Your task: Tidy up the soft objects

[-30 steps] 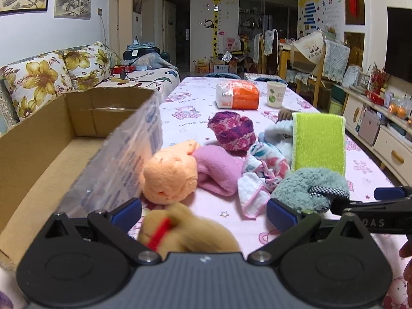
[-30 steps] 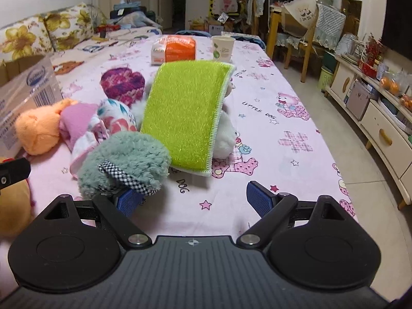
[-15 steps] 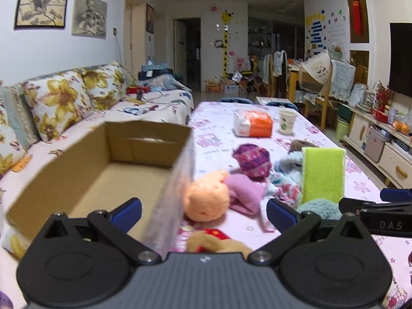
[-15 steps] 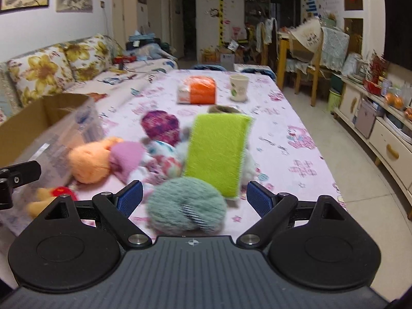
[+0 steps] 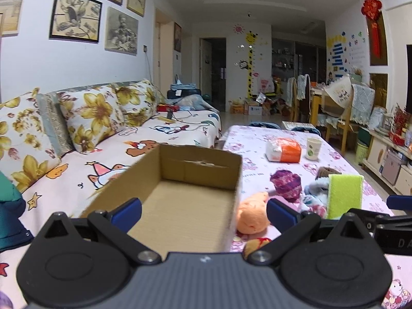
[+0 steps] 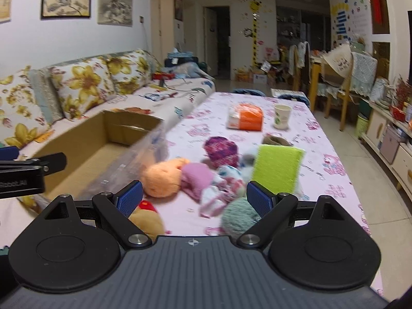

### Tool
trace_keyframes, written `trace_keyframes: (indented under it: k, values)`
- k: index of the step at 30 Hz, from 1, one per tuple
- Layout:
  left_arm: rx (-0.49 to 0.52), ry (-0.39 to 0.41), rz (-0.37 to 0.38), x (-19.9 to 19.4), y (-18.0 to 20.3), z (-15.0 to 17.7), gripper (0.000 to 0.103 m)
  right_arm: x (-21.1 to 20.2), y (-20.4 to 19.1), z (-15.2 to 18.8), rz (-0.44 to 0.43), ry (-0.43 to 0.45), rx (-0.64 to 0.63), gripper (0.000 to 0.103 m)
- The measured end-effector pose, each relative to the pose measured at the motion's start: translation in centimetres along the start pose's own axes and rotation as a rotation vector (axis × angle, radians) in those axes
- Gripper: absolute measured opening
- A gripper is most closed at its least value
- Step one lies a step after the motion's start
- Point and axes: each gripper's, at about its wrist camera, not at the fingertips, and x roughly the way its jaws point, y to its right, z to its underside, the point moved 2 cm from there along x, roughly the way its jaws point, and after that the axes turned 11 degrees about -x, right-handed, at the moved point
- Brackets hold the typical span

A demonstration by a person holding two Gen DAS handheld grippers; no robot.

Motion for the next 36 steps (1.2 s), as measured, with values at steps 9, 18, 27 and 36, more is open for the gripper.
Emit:
trace_keyframes:
  k: [9, 18, 27, 36]
  values:
    - [-0.027, 0.039, -0.024, -1.7, -1.6, -0.6, 0.102, -2.3, -0.8, -0.9, -0.060, 0.061, 0.009, 0.103]
    - [-0.011, 0.071, -0.017, -2.9, -1.1, -0.7, 0.102, -2.8, -1.6, -1.3, -0.091, 0.096, -0.030, 0.103]
    - [0.020, 0.058, -0.007, -2.7, 0.2, 0.1, 0.102, -2.9, -0.8, -1.1, -0.063, 0.157, -0.086, 0.103]
    - [0.033, 0.023, -0.001, -1.5, 1.3, 1.3, 0.102, -1.8, 1.0, 0.2, -0.033, 0.135, -0.017, 0.103]
